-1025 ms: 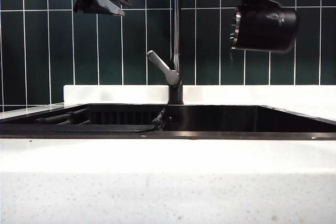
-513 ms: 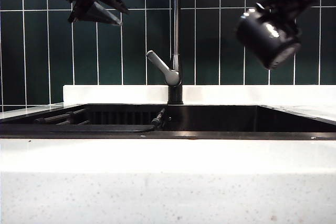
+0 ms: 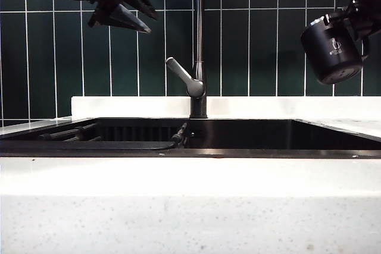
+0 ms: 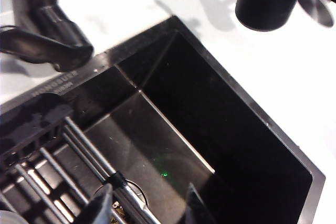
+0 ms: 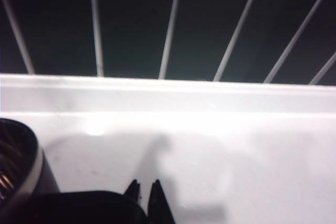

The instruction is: Pick up the mug next to the sink, go to the faucet to get some water, pour the water into the sink, and finally put the mug back to its place.

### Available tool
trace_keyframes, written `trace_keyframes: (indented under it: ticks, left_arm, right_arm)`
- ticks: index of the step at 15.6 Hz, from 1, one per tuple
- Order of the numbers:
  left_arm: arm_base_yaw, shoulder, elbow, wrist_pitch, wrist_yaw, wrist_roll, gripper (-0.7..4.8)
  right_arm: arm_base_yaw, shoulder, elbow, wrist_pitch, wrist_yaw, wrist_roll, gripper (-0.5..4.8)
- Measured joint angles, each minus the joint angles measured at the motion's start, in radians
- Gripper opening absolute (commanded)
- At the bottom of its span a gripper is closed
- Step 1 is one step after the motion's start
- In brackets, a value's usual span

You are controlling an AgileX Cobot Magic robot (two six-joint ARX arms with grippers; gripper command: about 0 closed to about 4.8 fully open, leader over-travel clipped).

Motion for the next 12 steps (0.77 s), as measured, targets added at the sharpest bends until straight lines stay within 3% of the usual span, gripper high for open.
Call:
trace_keyframes:
  ticks: [2, 5, 12]
  left_arm:
    - [-0.007, 0.0, 0.0, -0.005, -0.017, 0.021, 1.75]
    - [-0.007, 0.0, 0.0, -0.008, -0.033, 0.039, 1.75]
    - [-0.008, 0.0, 0.0, -0.046, -0.055, 0.058, 1.75]
  right_arm:
    - [-0.003, -0.021, -0.127, 0.214, -0.035, 0.001, -0.01]
    - [-0.003, -0.021, -0.25, 0.403, -0.036, 0.002, -0.01]
    - [-0.087, 0.049, -0.37, 0.504, -0.042, 0.063, -0.01]
